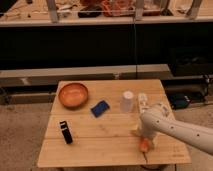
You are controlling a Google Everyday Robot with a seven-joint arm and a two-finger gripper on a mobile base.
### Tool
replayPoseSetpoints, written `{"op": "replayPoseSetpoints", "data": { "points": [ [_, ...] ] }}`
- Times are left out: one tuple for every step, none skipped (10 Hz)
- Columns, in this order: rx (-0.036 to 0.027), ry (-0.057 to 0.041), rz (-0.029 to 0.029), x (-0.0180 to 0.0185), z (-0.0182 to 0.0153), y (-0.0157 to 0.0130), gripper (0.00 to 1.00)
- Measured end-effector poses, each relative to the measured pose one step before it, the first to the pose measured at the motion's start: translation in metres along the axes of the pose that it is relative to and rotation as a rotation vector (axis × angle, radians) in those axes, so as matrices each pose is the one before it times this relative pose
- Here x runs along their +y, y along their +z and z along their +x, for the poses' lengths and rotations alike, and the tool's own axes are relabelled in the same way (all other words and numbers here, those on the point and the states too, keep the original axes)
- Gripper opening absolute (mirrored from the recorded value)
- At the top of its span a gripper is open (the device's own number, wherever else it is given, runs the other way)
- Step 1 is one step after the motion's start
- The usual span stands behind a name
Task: Place the pepper in the ceramic bowl
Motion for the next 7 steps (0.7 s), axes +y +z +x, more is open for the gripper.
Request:
{"op": "replayPoseSetpoints", "data": {
  "points": [
    [-0.00091, 0.00327, -0.00256, 0.00007, 0.00006, 0.00098, 0.8],
    [-0.00062, 0.00287, -0.0006, -0.00025, 0.00001, 0.00067, 0.8],
    [-0.00072, 0.0038, -0.00073, 0.00039, 0.00031, 0.00048, 0.8],
    [-0.00043, -0.00008, -0.00059, 0.00031, -0.00023, 0.00011, 0.8],
    [-0.00029, 0.00039, -0.0004, 0.00026, -0.00003, -0.00005, 0.8],
    [-0.00032, -0.00017, -0.00021, 0.00008, -0.00018, 0.0001, 0.8],
    [-0.00006, -0.00006, -0.00022, 0.00009, -0.00004, 0.00006, 0.8]
  ]
}}
